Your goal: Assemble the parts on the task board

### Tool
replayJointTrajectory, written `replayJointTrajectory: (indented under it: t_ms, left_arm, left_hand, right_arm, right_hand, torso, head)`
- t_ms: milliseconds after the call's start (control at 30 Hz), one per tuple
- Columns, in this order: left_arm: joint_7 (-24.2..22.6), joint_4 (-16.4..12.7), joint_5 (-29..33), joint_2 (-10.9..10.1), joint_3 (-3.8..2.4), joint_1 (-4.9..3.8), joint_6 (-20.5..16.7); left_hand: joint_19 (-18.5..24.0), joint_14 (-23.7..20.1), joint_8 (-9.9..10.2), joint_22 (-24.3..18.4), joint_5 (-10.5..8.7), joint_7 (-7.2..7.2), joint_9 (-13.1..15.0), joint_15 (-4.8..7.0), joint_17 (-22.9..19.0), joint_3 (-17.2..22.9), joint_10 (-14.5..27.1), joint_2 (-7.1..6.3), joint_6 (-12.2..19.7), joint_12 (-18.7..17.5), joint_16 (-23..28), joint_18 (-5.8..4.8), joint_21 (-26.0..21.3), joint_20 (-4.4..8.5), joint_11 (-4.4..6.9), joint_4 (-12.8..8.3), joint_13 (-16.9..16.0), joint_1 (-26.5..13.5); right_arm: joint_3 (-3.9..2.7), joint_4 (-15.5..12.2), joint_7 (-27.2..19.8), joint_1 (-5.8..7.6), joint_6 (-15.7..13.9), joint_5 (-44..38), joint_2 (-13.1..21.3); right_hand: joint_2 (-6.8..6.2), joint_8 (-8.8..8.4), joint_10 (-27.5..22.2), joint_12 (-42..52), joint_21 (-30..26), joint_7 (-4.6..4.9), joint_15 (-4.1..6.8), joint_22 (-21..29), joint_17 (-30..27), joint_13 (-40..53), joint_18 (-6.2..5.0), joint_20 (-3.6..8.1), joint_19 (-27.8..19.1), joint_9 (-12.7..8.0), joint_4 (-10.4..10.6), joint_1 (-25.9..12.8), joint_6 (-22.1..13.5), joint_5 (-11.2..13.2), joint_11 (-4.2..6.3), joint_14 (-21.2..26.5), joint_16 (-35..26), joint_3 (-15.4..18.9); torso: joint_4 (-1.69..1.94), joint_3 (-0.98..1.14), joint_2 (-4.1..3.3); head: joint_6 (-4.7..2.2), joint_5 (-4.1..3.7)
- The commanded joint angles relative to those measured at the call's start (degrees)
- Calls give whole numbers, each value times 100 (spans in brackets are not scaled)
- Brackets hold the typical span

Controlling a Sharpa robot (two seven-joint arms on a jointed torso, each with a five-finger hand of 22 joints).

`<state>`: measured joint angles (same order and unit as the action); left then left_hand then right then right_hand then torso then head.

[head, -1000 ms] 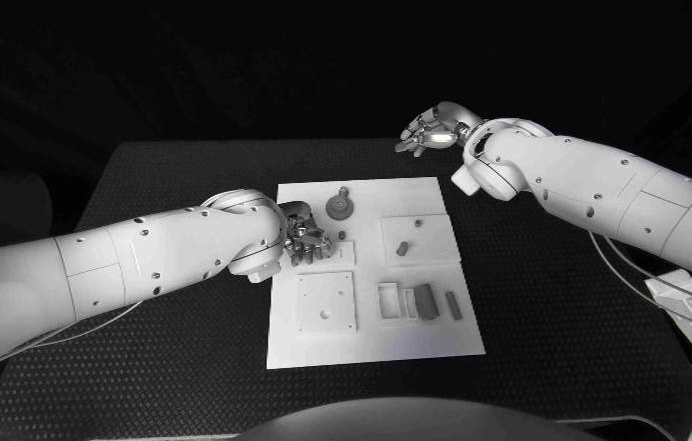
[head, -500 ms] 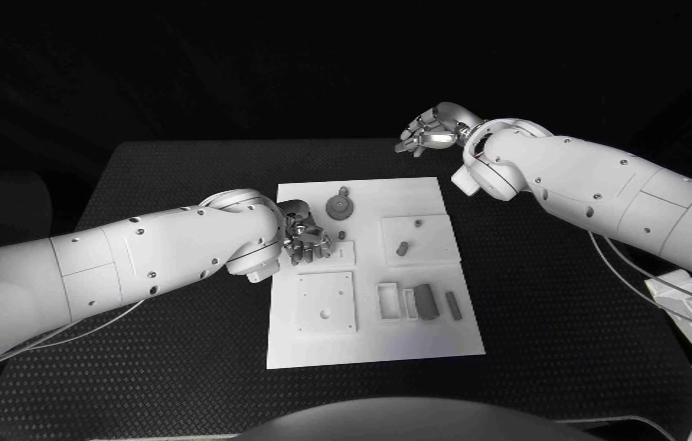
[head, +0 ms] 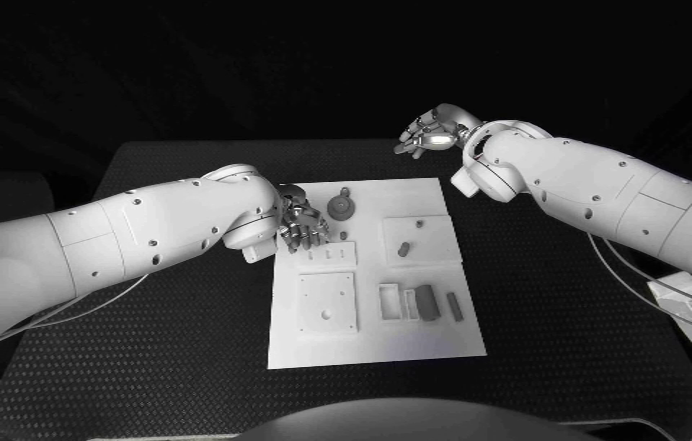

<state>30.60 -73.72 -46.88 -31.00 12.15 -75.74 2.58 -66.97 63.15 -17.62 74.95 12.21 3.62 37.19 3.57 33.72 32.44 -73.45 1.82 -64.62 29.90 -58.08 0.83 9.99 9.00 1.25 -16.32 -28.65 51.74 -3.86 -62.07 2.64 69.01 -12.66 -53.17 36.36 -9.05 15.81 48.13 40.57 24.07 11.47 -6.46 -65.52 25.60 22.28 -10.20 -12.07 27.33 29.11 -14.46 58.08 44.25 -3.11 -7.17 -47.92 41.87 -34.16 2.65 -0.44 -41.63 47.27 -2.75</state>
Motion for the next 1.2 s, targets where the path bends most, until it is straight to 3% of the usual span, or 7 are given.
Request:
replayJointTrajectory:
  t_ms: [33, 333, 600, 800, 900, 1100, 1200]
  left_arm:
    - [186, 112, 665, 83, -3, -70, 950]
    - [214, 666, 1064, 417, -3, -208, 1587]
    - [275, 1053, 1067, 709, 30, -266, 1846]
    - [325, 1147, 1026, 819, 107, -275, 1996]
    - [340, 1207, 1026, 882, 154, -275, 2015]
    - [326, 1265, 838, 939, 154, -273, 1983]
    - [318, 1295, 756, 963, 154, -271, 1890]
  left_hand:
    - [-25, 9, -26, 16, -16, 4, 11, 1, 10, 50, -57, 161, -18, -37, -28, -31, 17, 17, 15, -37, -6, 205]
    - [-21, 2, -23, 26, -16, 8, 14, 0, 13, 53, -55, 172, -10, -41, -30, -34, 15, 15, 12, -31, -9, 220]
    - [-21, -1, -22, 34, -22, 11, 17, -1, 16, 49, -56, 181, -6, -41, -35, -35, 15, 14, 12, -29, -14, 224]
    - [-21, -3, -22, 40, -25, 13, 20, -2, 20, 47, -57, 192, -3, -39, -40, -37, 15, 14, 12, -28, -18, 227]
    - [-19, -7, -22, 46, -31, 14, 22, -3, 22, 42, -56, 200, 0, -38, -44, -38, 15, 13, 11, -27, -22, 225]
    - [-17, -11, -21, 51, -35, 16, 25, -3, 25, 40, -53, 209, 4, -37, -47, -39, 14, 13, 10, -27, -25, 226]
    - [-17, -12, -21, 54, -37, 17, 26, -3, 26, 39, -52, 213, 6, -37, -49, -39, 14, 13, 10, -27, -27, 226]
  right_arm:
    - [-2, 10, -68, -6, 84, 25, -12]
    - [-2, 18, -70, -8, 87, 28, -31]
    - [-2, 39, -66, -8, 75, 30, -39]
    - [-2, 35, -66, -8, 7, 31, -48]
    - [-2, 43, -74, -7, -1, 35, -56]
    - [-2, 50, -113, -7, -11, 87, -62]
    - [-2, 60, -145, -7, -11, 125, -68]
  right_hand:
    - [43, 29, 29, -20, -20, 63, -35, -6, 9, -6, 108, 0, -42, -8, 14, 31, -50, 24, -13, -5, -29, 34]
    - [42, 29, 29, -19, -24, 64, -36, -9, 13, -13, 109, -1, -45, -10, 16, 31, -51, 24, -14, -5, -36, 35]
    - [36, 30, 27, -18, -34, 64, -39, -13, 18, -26, 113, -2, -53, -12, 16, 34, -55, 24, -15, 0, -49, 39]
    - [24, 27, 10, -24, -57, 69, -49, -19, 27, -50, 121, -5, -77, -19, 15, 40, -69, 24, -23, 17, -77, 44]
    - [18, 23, -17, -32, -88, 76, -63, -26, 38, -80, 136, -9, -115, -27, 17, 50, -86, 24, -34, 40, -109, 46]
    - [20, 28, -87, -59, -193, 84, -105, -49, 56, -162, 196, -26, -267, -43, 23, 70, -107, 24, -66, 119, -207, 54]
    - [30, 31, -203, -183, -301, 95, -183, -90, 1, -301, 277, -43, -471, -58, 31, 82, -129, 25, -127, 252, -378, 57]
  torso:
    - [0, 0, -3]
    - [-3, -2, -4]
    - [1, -4, 0]
    - [2, 4, -4]
    - [4, -3, -2]
    - [1, -11, -7]
    - [2, -9, -5]
  head:
    - [5, 6]
    - [10, 11]
    - [20, 8]
    - [32, 8]
    - [36, 4]
    - [49, 5]
    - [53, 3]
